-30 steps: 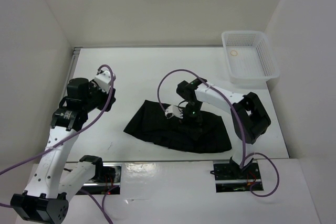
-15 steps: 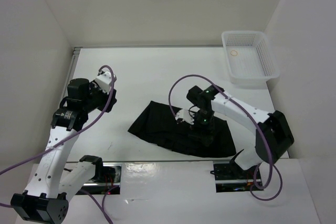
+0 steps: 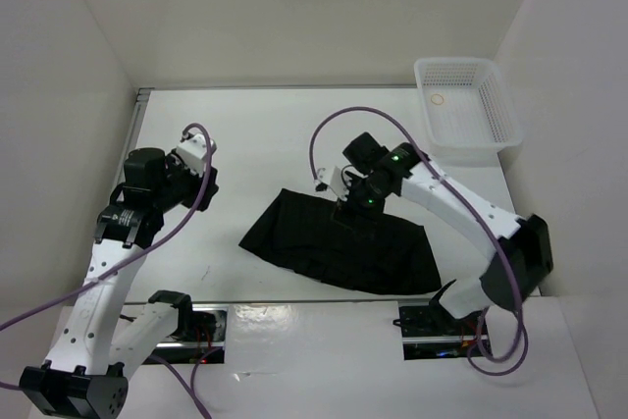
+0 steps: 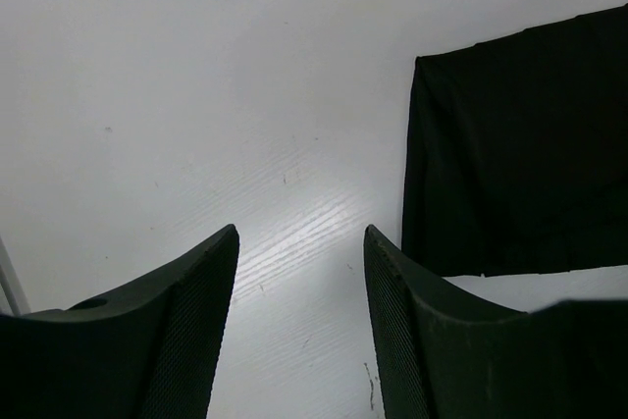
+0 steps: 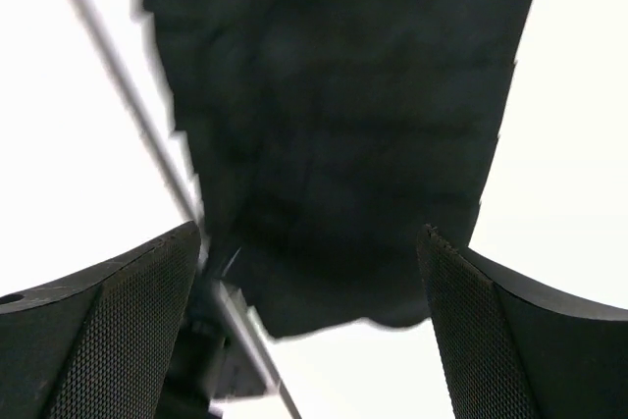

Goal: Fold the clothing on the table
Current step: Fold the skirt

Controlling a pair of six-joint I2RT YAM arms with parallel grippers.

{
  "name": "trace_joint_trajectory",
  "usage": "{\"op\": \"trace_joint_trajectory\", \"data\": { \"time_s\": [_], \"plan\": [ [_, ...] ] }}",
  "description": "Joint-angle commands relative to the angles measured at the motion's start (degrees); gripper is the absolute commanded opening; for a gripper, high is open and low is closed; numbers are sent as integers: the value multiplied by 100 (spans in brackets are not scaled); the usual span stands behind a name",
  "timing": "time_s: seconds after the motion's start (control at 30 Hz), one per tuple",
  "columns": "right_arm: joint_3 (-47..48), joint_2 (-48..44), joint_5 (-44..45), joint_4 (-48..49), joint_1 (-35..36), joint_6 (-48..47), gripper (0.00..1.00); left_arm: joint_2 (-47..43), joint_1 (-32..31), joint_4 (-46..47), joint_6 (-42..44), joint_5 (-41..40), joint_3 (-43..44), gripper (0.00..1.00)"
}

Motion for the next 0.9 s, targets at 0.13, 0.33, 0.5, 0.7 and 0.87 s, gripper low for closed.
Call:
{"op": "trace_joint_trajectory", "data": {
  "time_s": [0.13, 0.33, 0.5, 0.7, 0.87],
  "plan": [
    [417, 1748, 513, 1485, 44, 956, 95, 30, 28, 208, -335, -644, -52, 63],
    [523, 2100, 593, 1669, 44, 1070, 95, 92, 28, 260, -449, -803, -52, 63],
    [470, 2153, 540, 1267, 44, 1000, 95, 154, 28, 260, -450, -917, -52, 63],
    [409, 2153, 540, 783, 157, 843, 95, 154, 28, 260, -502, -970, -52, 63],
    [303, 2451, 479, 518, 298, 666, 95, 154, 28, 260, -502, -970, -52, 63]
  ]
}}
